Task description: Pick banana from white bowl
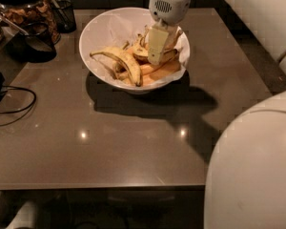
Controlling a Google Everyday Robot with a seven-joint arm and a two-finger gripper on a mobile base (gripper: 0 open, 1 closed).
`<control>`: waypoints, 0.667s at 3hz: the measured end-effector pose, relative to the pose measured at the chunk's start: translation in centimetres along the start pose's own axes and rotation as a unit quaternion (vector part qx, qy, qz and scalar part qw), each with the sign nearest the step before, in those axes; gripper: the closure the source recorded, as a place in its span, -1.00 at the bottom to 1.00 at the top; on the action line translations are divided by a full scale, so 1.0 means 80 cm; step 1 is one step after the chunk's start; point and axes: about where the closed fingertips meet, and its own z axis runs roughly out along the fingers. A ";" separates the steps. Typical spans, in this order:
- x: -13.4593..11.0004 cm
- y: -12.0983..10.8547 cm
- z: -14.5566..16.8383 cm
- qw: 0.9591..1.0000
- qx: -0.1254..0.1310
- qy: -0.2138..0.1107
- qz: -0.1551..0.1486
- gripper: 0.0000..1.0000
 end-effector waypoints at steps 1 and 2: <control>-0.002 -0.001 0.010 1.000 -0.004 0.008 -0.004 -0.18; -0.004 0.009 0.015 1.000 -0.001 0.014 -0.011 0.20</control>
Offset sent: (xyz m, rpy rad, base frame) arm -0.0425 -0.0042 -0.0164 -0.1059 0.1218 0.0365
